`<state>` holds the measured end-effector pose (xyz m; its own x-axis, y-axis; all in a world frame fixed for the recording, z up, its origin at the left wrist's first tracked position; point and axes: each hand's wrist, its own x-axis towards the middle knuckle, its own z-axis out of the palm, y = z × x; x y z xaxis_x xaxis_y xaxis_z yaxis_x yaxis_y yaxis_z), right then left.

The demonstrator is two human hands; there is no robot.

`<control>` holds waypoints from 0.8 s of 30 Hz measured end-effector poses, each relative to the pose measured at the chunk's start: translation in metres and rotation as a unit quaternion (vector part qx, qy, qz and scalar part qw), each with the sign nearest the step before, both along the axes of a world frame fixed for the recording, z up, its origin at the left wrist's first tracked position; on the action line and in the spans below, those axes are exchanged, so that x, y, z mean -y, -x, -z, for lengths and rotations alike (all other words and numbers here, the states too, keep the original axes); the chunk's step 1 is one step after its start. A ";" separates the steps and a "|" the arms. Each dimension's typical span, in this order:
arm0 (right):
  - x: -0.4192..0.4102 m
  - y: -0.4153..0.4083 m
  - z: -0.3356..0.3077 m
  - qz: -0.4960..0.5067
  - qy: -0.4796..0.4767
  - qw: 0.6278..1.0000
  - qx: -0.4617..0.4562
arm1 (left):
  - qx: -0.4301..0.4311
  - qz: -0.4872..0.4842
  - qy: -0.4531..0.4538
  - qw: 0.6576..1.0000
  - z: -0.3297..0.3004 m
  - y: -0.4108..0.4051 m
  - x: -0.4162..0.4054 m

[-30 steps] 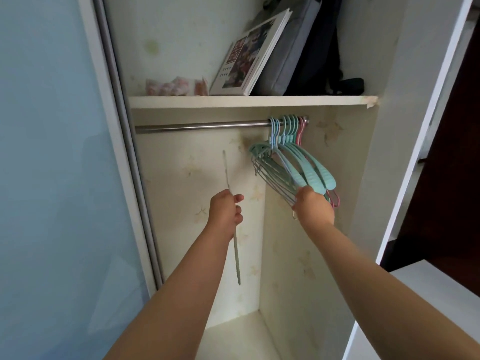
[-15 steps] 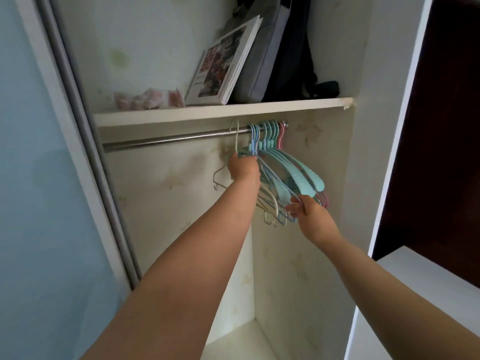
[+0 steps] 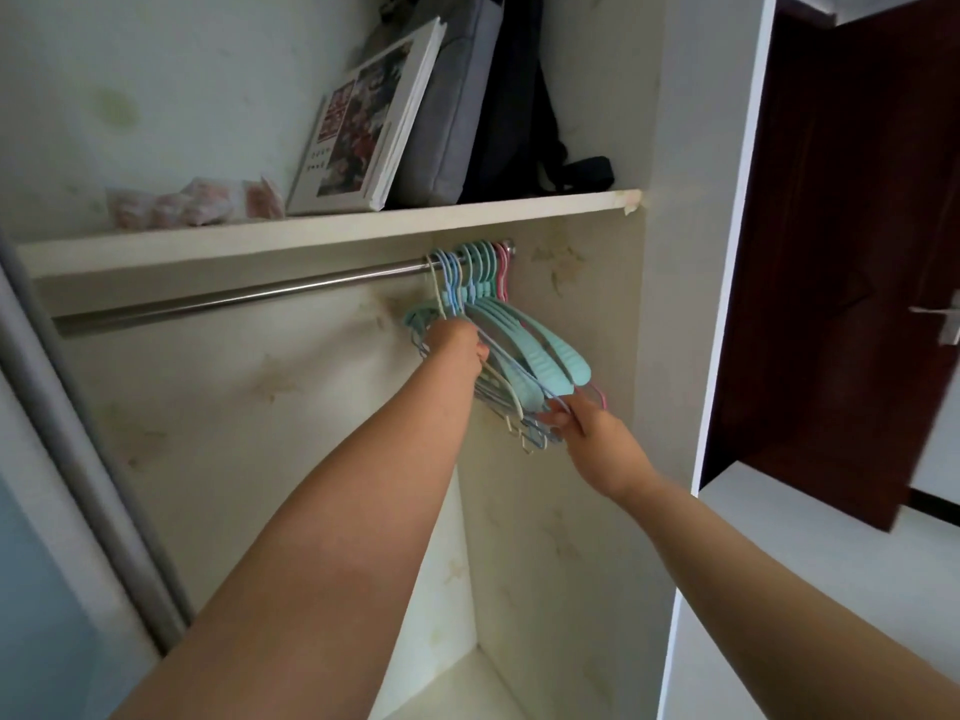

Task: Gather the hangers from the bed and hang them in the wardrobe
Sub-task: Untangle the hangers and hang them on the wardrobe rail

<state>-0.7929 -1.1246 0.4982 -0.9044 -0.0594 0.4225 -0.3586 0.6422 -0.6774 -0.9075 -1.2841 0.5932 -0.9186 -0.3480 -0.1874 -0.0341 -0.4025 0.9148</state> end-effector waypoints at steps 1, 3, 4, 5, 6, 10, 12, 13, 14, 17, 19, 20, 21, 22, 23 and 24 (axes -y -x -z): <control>-0.001 -0.001 0.002 0.001 0.007 1.000 -0.004 | -0.009 0.002 -0.017 1.000 0.001 0.003 -0.003; -0.003 -0.005 0.007 0.005 0.014 1.000 -0.006 | -0.017 0.009 0.005 1.000 0.005 0.007 -0.005; -0.005 -0.008 0.011 0.009 0.009 1.000 -0.001 | -0.022 0.011 0.004 1.000 0.005 0.009 -0.004; -0.008 -0.011 0.016 0.012 0.003 1.000 0.007 | -0.026 0.015 0.013 0.999 0.007 0.010 -0.004; -0.013 -0.015 0.021 0.012 0.003 1.000 0.017 | -0.020 0.014 0.043 0.999 0.007 0.007 -0.003; -0.042 -0.033 0.042 0.024 0.016 0.999 0.044 | -0.001 0.001 0.125 0.992 0.021 -0.023 -0.005; -0.060 -0.045 0.056 0.039 -0.024 0.997 0.064 | -0.016 -0.019 0.171 0.985 0.045 -0.038 -0.015; -0.070 -0.050 0.065 0.043 -0.051 0.995 0.078 | -0.035 -0.050 0.182 0.981 0.061 -0.045 -0.024; -0.079 -0.056 0.073 0.041 -0.068 0.993 0.092 | -0.059 -0.091 0.178 0.978 0.078 -0.057 -0.035; -0.112 -0.075 0.103 0.032 -0.078 0.987 0.139 | -0.088 -0.198 0.154 0.964 0.142 -0.086 -0.078; -0.142 -0.088 0.123 0.032 -0.064 0.982 0.173 | -0.067 -0.223 0.154 0.960 0.182 -0.114 -0.117; -0.159 -0.095 0.133 0.033 -0.055 0.979 0.193 | -0.057 -0.219 0.159 0.961 0.200 -0.130 -0.138; -0.179 -0.103 0.143 0.036 -0.047 0.975 0.216 | -0.053 -0.205 0.174 0.962 0.218 -0.144 -0.162; -0.200 -0.111 0.153 0.040 -0.038 0.969 0.239 | -0.043 -0.180 0.187 0.965 0.236 -0.157 -0.187; -0.223 -0.119 0.164 0.045 -0.028 0.963 0.264 | -0.030 -0.151 0.195 0.969 0.251 -0.169 -0.213; -0.247 -0.128 0.176 0.050 -0.018 0.957 0.286 | -0.009 -0.120 0.199 0.973 0.265 -0.182 -0.239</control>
